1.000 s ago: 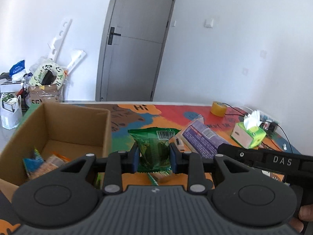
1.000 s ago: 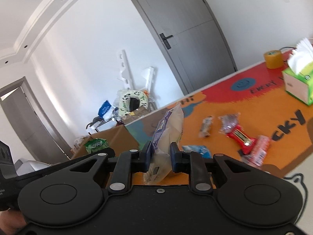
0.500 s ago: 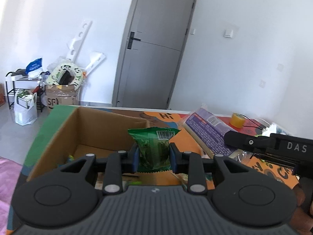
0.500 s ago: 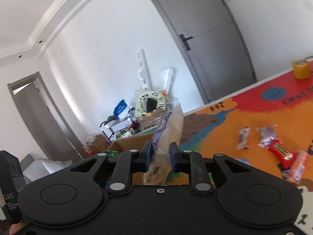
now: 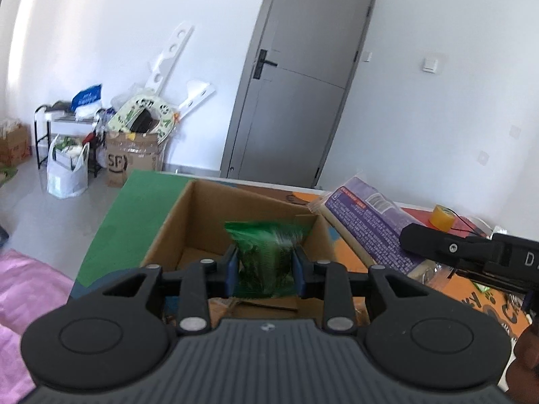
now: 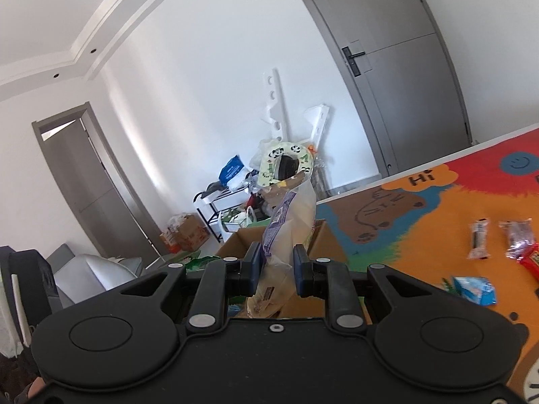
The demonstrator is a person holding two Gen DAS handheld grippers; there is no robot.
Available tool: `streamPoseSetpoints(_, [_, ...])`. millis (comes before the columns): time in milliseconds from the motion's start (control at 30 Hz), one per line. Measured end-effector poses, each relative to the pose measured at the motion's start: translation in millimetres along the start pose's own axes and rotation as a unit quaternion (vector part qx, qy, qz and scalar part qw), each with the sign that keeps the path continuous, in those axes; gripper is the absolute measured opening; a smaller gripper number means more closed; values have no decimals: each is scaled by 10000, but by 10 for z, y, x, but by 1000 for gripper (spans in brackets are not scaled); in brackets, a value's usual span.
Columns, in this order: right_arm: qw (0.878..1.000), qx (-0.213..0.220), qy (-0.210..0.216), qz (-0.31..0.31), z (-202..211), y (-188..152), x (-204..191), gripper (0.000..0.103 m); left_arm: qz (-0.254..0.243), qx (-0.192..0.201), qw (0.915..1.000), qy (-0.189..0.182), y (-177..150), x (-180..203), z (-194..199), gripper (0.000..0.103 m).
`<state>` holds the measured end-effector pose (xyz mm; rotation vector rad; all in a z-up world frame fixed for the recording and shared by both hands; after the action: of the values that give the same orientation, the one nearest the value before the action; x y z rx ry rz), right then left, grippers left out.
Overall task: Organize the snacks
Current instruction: 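Open both grippers to drop the bag and roll into the box, then move both tools back over the remaining snacks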
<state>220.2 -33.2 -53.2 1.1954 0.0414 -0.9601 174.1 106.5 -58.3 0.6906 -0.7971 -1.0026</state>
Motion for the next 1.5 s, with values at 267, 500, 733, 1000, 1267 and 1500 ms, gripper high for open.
streamPoseSetpoints(267, [9999, -135, 29, -6, -213, -18, -124, 21, 248, 45, 9995, 173, 0, -252, 68, 55])
streamPoseSetpoints(500, [9995, -170, -196, -151, -285, -43, -85, 37, 325, 24, 9993, 198, -33, -310, 112, 60])
streamPoseSetpoints(733, [9986, -64, -512, -82, -72, -51, -18, 63, 289, 36, 9994, 180, -38, -251, 132, 72])
streamPoseSetpoints(1000, [9938, -35, -1112, 6, 254, -133, 219, 94, 111, 9, 9999, 53, -110, 7, 130, 77])
streamPoseSetpoints(1267, [9910, -64, -1309, -287, 521, -218, 534, 103, -170, -104, 9998, -66, -199, 341, 123, 88])
streamPoseSetpoints(1500, [9889, -63, -1426, -409, 735, -287, 731, 103, -326, -372, 9986, -163, -307, 573, 104, 89])
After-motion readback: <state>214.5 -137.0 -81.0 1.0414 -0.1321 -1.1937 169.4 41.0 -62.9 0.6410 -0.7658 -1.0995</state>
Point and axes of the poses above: each gripper's, at about its wrist camera, not at the fingertips, and z roughly against the way its jaws point, x to its right, y to its top, the point moved 9 cm from there along -z, roughly the way its jaws point, and after that the axes turned 5 degrees about -x, right-handed, at the moved point
